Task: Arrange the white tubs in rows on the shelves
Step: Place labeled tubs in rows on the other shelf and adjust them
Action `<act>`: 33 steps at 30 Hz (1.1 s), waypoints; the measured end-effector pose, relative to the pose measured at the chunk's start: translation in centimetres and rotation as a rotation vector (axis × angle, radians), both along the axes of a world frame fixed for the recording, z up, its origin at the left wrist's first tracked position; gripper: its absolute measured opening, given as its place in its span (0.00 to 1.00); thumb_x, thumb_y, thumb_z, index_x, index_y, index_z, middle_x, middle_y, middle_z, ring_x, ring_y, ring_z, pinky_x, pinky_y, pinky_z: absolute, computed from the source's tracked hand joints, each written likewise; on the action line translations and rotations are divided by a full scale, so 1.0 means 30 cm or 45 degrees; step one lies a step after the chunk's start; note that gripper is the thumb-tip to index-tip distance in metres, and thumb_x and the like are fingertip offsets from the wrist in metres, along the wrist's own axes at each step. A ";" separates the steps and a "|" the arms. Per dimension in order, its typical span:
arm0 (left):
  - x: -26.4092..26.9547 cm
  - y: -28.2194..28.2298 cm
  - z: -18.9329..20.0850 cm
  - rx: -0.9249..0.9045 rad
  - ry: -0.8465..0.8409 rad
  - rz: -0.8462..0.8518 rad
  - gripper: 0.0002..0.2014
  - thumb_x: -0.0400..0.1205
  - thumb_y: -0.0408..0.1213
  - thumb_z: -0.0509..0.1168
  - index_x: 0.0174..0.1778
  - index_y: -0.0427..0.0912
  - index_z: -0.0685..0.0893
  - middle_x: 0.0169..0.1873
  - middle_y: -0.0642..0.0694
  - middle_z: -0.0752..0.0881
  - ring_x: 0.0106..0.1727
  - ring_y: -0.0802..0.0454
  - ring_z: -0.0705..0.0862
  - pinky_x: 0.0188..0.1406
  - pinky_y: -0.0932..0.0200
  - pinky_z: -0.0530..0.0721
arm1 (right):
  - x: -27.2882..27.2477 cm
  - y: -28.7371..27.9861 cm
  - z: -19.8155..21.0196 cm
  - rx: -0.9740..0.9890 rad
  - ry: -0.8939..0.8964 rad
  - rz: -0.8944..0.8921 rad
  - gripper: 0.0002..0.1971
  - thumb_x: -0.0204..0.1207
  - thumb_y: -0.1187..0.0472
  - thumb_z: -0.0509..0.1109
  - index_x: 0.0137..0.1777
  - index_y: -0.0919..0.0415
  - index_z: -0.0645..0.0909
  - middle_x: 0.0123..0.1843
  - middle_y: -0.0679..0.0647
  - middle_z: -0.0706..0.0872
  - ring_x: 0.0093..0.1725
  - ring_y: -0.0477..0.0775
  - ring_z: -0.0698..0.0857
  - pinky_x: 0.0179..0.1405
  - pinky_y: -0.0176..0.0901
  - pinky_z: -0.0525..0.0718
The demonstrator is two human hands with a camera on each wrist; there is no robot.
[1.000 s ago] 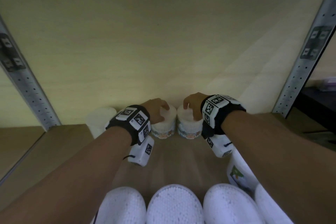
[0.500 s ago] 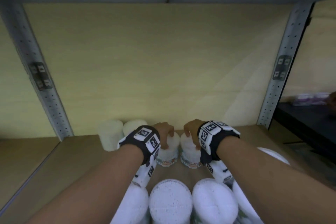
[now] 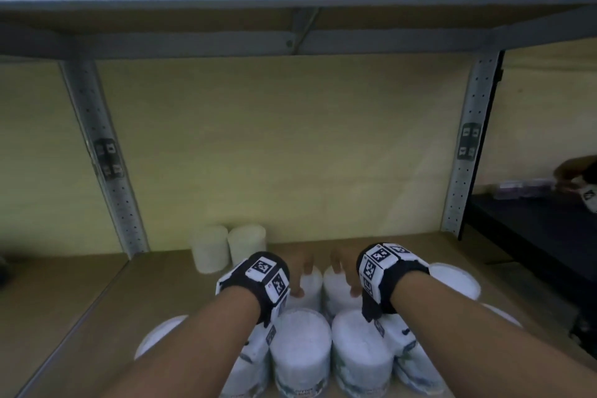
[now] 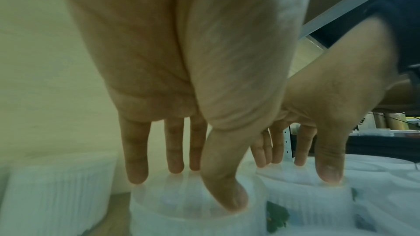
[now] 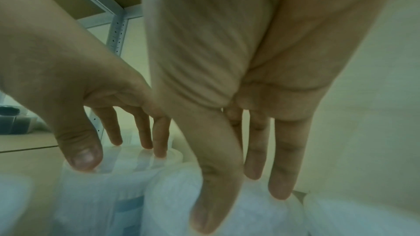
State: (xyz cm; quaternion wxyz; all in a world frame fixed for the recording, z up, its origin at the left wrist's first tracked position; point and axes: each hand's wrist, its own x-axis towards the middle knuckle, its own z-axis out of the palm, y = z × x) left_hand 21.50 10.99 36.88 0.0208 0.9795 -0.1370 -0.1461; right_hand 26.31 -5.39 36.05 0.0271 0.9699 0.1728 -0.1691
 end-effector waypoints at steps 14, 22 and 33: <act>-0.024 0.030 -0.008 -0.077 -0.011 -0.026 0.27 0.82 0.36 0.66 0.77 0.36 0.70 0.75 0.39 0.73 0.73 0.43 0.75 0.69 0.54 0.75 | 0.006 0.013 -0.028 0.045 0.103 -0.096 0.21 0.77 0.65 0.70 0.70 0.68 0.77 0.65 0.62 0.83 0.55 0.53 0.81 0.57 0.45 0.83; 0.007 0.224 0.059 -0.115 -0.126 0.152 0.16 0.83 0.39 0.61 0.66 0.39 0.78 0.63 0.41 0.80 0.68 0.43 0.80 0.60 0.57 0.78 | -0.044 0.093 0.107 0.295 -0.122 -0.036 0.15 0.79 0.62 0.66 0.64 0.65 0.81 0.65 0.58 0.83 0.59 0.57 0.82 0.52 0.44 0.80; 0.033 0.561 0.064 -0.229 -0.214 0.434 0.24 0.84 0.44 0.61 0.76 0.42 0.69 0.73 0.43 0.72 0.71 0.44 0.75 0.70 0.55 0.74 | 0.068 0.312 0.120 0.445 -0.177 0.072 0.16 0.79 0.60 0.66 0.67 0.58 0.78 0.70 0.56 0.77 0.66 0.58 0.80 0.65 0.45 0.80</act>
